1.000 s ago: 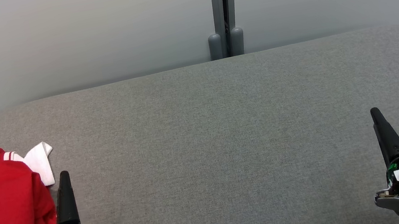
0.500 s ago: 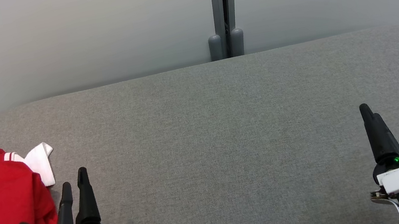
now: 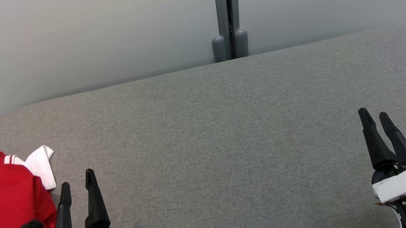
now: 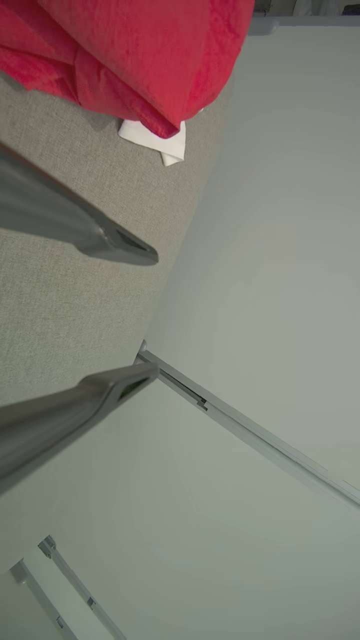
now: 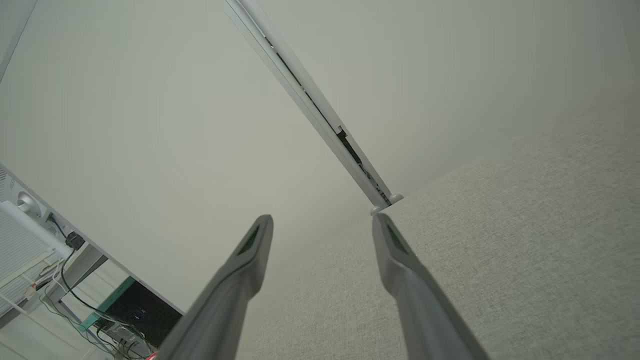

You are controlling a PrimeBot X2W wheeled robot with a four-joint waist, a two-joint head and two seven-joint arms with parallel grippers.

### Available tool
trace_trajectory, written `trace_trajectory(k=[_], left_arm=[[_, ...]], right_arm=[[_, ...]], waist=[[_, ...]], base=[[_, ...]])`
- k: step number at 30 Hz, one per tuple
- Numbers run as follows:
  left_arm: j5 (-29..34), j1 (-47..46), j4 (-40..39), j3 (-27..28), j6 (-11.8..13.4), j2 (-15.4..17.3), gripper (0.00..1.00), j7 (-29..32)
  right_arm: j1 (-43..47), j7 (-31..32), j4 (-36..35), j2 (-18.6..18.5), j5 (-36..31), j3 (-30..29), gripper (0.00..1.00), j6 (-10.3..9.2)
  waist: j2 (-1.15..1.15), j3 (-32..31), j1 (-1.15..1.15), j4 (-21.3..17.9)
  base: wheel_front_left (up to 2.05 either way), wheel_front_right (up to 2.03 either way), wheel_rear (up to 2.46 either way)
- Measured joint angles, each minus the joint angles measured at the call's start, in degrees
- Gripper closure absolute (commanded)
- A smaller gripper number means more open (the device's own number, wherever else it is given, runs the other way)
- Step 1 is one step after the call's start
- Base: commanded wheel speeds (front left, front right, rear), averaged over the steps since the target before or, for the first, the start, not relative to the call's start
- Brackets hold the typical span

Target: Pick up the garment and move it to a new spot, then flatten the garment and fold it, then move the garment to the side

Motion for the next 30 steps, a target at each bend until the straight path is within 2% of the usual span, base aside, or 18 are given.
trace_trajectory(k=[10, 30], left_arm=[[6.5, 0.0, -0.2, -0.7, 0.7, 0.3, 0.0, -1.5], [14.9, 0.1, -1.2, -1.1, 1.4, 0.4, 0.0, -4.1]], right_arm=[[-0.4, -1.4, 1.7, 0.0, -8.0, 0.1, 0.0, 0.01], [-1.2, -4.1, 2.1, -0.1, -17.9, 1.1, 0.0, 0.03]], waist=[[0.0, 0.0, 0.0, 0.0], [0.0, -0.2, 0.0, 0.0]], base=[[0.0, 0.0, 0.0], [0.0, 0.0, 0.0]])
